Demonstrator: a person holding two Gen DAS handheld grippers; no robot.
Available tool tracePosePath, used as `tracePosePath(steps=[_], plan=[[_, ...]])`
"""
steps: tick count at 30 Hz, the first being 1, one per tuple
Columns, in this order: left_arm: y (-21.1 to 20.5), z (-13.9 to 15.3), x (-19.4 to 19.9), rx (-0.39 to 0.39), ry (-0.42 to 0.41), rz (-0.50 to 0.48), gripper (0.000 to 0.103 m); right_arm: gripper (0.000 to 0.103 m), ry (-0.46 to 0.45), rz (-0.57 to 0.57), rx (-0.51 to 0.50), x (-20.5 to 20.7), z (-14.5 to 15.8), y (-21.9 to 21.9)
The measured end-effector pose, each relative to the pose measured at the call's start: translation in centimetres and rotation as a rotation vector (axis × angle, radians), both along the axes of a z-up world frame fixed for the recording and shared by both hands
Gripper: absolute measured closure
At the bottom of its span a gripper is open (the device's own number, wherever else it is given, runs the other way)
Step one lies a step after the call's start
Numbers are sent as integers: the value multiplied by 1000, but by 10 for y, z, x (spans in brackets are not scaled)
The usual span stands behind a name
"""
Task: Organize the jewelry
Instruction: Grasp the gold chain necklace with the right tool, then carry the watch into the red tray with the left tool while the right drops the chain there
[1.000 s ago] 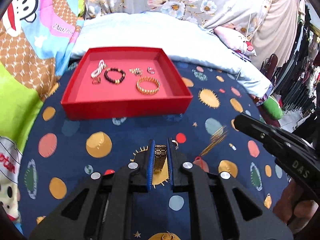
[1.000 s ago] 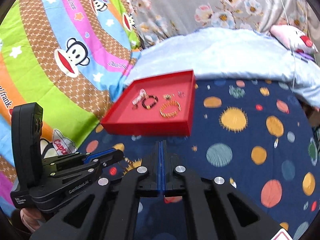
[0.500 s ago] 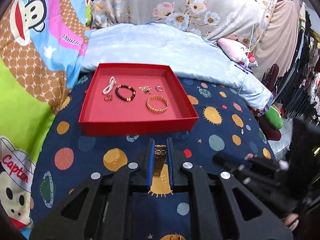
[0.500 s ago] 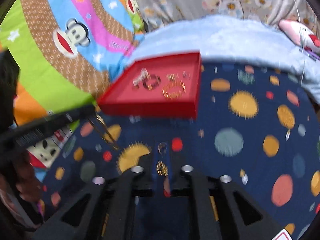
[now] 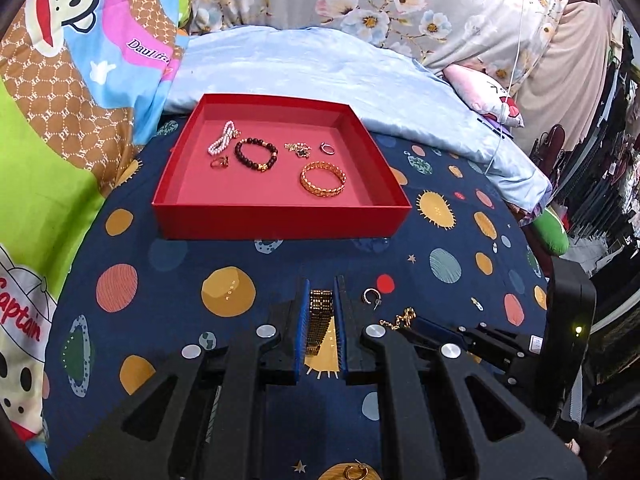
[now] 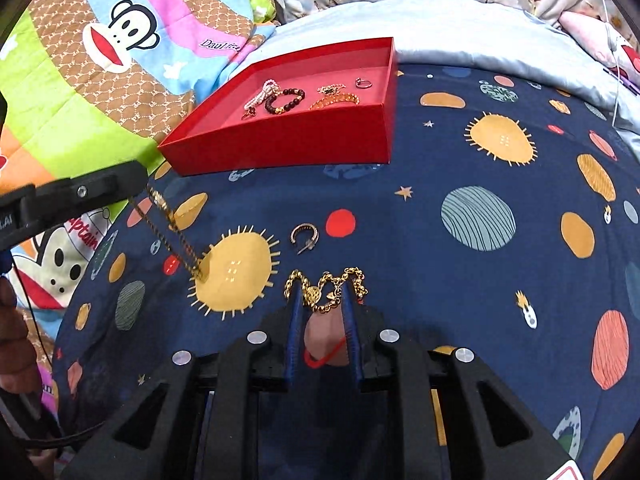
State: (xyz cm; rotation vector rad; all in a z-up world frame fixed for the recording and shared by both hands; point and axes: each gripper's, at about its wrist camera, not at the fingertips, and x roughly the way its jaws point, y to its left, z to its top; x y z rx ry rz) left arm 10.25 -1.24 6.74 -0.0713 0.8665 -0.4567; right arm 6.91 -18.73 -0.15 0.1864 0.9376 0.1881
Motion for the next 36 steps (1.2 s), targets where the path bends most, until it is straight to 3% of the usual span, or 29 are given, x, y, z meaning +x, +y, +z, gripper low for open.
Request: tracePosePath(steps=[3, 11, 24, 31, 36], plan=[[1, -2, 1, -3, 6, 4, 92, 95, 0, -6, -18, 4, 0, 1], [5, -1, 2, -10, 5, 10, 92, 96, -31, -34, 23, 3, 11, -8], [9, 35, 8, -18, -63, 14, 92, 96, -236, -5, 11, 10, 103, -11], [5, 78, 27, -9, -147, -13, 92, 96, -354, 25, -12, 38, 158, -9], [2, 102, 58, 3, -214, 8, 92, 96, -394, 42, -30, 69, 177, -2]])
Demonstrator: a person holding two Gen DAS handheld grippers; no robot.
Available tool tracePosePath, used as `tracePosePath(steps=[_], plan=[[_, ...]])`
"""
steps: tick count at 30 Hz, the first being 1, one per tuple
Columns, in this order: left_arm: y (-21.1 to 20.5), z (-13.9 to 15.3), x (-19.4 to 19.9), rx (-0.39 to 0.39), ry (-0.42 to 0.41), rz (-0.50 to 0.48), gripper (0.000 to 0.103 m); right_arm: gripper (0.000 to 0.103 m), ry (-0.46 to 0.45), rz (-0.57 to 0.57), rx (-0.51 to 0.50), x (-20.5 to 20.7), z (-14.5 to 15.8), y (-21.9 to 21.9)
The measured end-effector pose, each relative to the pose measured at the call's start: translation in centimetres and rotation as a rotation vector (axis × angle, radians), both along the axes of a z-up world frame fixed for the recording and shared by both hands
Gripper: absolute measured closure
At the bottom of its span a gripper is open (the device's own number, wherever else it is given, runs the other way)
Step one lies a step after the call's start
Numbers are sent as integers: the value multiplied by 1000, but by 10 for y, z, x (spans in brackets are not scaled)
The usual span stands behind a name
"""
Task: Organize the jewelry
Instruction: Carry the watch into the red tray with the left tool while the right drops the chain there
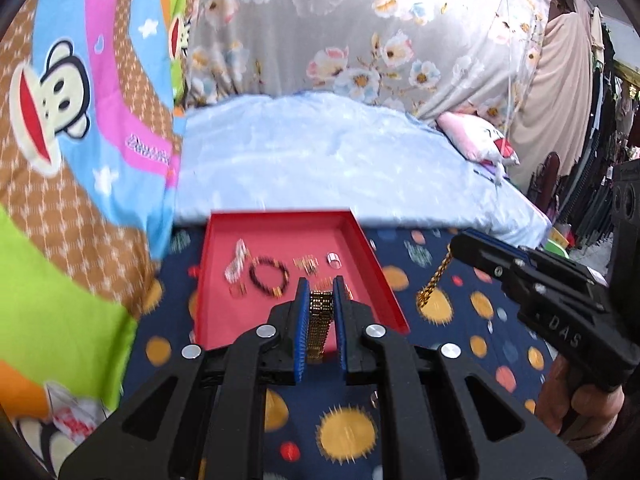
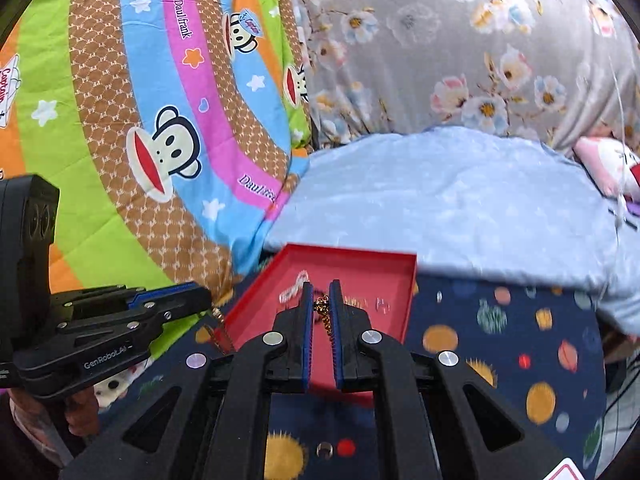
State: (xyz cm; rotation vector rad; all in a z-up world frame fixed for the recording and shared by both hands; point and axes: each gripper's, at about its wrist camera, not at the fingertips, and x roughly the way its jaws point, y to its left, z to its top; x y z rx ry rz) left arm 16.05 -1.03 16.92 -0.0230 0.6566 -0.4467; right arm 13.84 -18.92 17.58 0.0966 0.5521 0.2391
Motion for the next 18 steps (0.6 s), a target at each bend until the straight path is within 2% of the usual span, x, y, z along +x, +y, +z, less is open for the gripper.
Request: tracePosePath(steps=[4, 14, 16, 17, 18], plan=[[-1, 1, 24, -9, -1, 12, 92, 96, 15, 5, 12, 22, -5, 4], [2, -33, 63, 0, 61, 96, 91, 95, 103, 9, 21, 54, -48, 11], [4, -33, 65, 17, 51, 123, 78, 92, 91, -4, 23, 53, -48, 9], [6, -31, 65, 16, 42, 136, 62, 90, 86, -8, 22, 52, -47, 7], [8, -30, 65, 13, 34, 147, 56, 88, 82, -11, 22, 53, -45, 8]])
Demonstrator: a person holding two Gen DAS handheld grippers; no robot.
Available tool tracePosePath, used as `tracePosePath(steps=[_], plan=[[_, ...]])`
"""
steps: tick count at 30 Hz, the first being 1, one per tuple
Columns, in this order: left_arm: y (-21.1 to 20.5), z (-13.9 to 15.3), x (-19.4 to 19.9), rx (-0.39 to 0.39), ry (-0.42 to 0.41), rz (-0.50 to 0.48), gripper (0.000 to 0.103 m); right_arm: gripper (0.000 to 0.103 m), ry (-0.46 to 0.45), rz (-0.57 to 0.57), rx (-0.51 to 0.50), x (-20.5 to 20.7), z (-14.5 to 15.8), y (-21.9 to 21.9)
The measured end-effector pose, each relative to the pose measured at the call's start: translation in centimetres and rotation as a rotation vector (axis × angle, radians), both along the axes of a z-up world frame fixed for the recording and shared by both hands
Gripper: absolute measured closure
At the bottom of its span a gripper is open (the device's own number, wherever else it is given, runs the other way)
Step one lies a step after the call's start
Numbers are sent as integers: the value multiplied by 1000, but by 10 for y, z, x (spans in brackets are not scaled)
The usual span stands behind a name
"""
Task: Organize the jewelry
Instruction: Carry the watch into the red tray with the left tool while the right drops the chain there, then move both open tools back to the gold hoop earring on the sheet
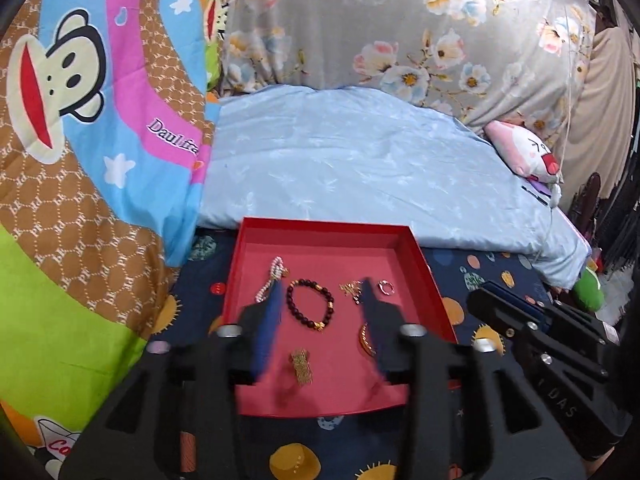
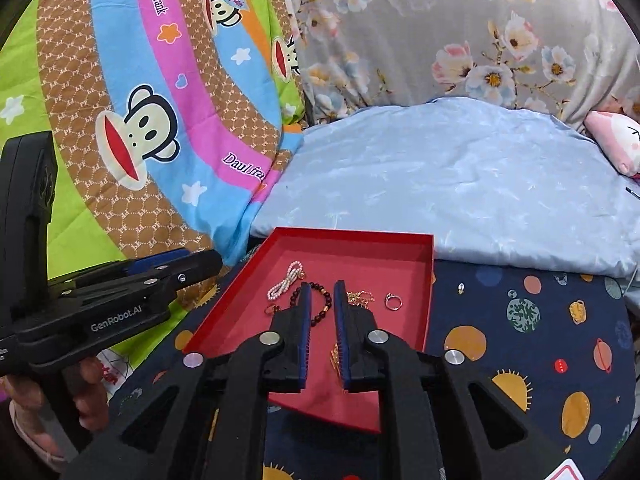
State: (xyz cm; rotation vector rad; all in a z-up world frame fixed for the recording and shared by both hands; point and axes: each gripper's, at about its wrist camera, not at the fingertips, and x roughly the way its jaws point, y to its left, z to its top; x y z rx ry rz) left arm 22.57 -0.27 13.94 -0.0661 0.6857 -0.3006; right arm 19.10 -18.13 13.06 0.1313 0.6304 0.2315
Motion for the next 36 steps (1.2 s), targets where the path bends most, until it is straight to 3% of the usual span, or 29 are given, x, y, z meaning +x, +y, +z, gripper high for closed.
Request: tracePosePath(steps=[14, 28, 36], plan=[[-3, 1, -35, 31, -12, -29, 56, 84, -21, 0, 1, -41, 6, 0], [11, -70, -120, 5, 171, -35, 48, 79, 134, -25, 61, -135, -51, -15], [-3, -103, -178, 56, 234, -97, 48, 77, 192, -43, 86, -193, -73, -25]])
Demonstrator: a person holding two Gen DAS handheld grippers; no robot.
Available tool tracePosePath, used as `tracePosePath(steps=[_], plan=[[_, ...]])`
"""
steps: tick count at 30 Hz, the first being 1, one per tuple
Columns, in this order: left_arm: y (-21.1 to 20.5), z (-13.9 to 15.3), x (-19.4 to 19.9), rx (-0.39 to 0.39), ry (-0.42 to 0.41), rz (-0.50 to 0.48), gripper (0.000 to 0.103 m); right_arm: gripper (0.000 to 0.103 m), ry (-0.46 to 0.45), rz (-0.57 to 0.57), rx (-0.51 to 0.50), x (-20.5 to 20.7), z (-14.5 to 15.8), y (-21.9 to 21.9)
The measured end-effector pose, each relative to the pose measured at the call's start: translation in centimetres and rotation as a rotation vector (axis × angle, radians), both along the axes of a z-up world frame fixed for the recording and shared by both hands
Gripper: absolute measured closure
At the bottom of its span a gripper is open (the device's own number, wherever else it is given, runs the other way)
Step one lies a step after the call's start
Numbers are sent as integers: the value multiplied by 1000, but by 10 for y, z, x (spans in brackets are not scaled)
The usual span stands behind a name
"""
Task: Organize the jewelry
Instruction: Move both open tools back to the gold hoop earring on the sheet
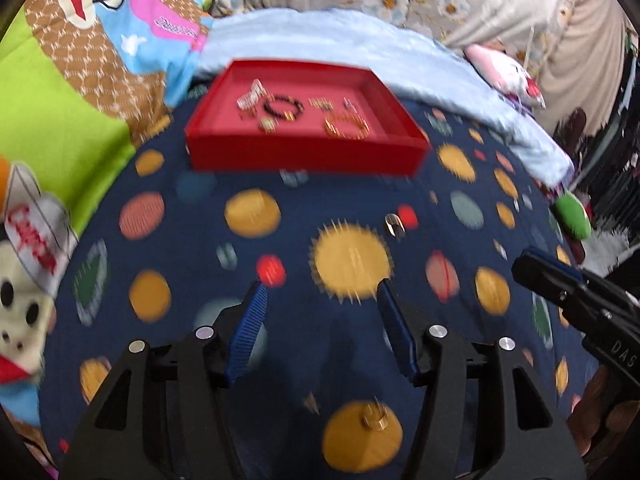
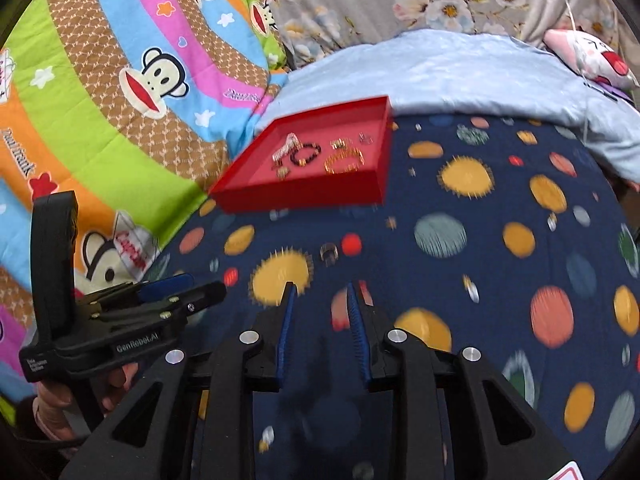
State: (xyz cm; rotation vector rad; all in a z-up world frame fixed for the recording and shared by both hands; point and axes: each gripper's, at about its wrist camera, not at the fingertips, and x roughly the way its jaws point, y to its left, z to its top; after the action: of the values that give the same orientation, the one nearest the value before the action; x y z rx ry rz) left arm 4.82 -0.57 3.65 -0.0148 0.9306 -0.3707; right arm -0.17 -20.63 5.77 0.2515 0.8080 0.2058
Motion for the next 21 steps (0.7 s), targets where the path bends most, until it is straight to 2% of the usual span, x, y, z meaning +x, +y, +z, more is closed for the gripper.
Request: tracePosePath(steps=[6, 11, 13, 17, 19, 21], plan=[[-11, -15, -37, 44, 8, -22, 48, 77, 37, -26, 26, -27, -14, -7], [-16, -28, -57, 69, 7, -30, 50, 77, 35, -37, 22, -37, -15, -8], [-16, -34, -60, 78, 17, -26, 55, 76, 32, -40, 13, -40, -15, -7], [-17, -35, -65, 96, -14, -16, 62, 72, 36, -46, 20, -43, -18, -8], [-18, -35, -67, 100, -25, -18, 73, 72, 41, -48, 22, -43, -20, -8], [-18, -36, -69, 102, -34, -18, 76, 72, 44, -48, 24, -43, -21, -8]])
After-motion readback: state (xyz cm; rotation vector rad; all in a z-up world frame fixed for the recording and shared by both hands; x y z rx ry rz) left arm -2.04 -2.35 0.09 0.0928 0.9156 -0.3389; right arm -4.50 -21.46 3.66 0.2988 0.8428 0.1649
